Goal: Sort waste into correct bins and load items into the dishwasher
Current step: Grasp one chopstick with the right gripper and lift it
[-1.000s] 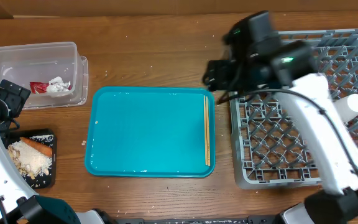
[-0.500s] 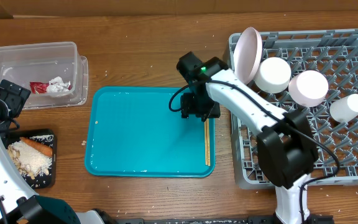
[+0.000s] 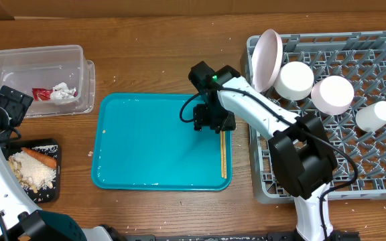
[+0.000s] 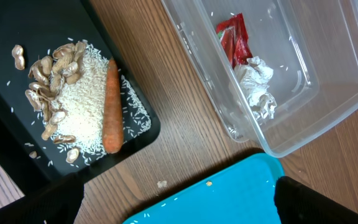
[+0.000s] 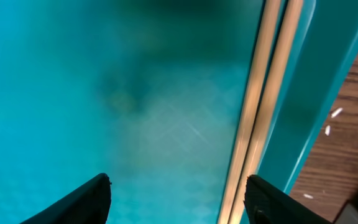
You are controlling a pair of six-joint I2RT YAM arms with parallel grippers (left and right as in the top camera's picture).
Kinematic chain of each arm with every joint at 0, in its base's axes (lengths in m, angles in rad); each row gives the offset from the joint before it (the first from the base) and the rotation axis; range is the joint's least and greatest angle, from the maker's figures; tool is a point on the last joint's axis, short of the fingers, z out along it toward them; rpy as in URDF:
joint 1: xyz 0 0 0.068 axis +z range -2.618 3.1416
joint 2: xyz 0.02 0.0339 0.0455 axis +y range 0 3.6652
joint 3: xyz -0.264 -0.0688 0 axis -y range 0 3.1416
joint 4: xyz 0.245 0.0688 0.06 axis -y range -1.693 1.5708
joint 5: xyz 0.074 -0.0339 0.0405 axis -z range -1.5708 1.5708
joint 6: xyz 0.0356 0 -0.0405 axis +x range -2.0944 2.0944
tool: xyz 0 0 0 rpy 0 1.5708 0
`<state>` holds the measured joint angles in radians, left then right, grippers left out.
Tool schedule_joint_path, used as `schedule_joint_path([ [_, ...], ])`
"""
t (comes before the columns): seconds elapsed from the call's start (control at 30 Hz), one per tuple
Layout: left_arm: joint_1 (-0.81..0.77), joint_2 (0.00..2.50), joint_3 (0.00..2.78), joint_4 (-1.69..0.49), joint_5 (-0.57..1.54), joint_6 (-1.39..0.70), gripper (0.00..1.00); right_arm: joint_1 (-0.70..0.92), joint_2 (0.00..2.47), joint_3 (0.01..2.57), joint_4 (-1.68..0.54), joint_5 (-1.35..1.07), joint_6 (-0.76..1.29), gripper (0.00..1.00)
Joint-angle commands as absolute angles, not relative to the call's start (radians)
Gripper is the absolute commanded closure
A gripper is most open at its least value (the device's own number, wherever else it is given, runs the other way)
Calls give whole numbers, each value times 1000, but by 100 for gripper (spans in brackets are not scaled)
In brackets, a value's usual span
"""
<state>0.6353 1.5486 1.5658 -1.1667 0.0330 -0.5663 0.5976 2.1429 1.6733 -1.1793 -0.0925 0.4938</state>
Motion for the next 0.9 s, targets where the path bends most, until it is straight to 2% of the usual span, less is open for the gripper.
schedule_joint_path([
  [0.0, 634, 1551, 1571, -1167, 26, -557, 0, 600, 2156, 1636, -1162, -80, 499, 26],
  [0.87, 634, 1551, 1571, -1167, 26, -557, 0, 600, 2157, 1583, -1099, -101, 512, 25],
])
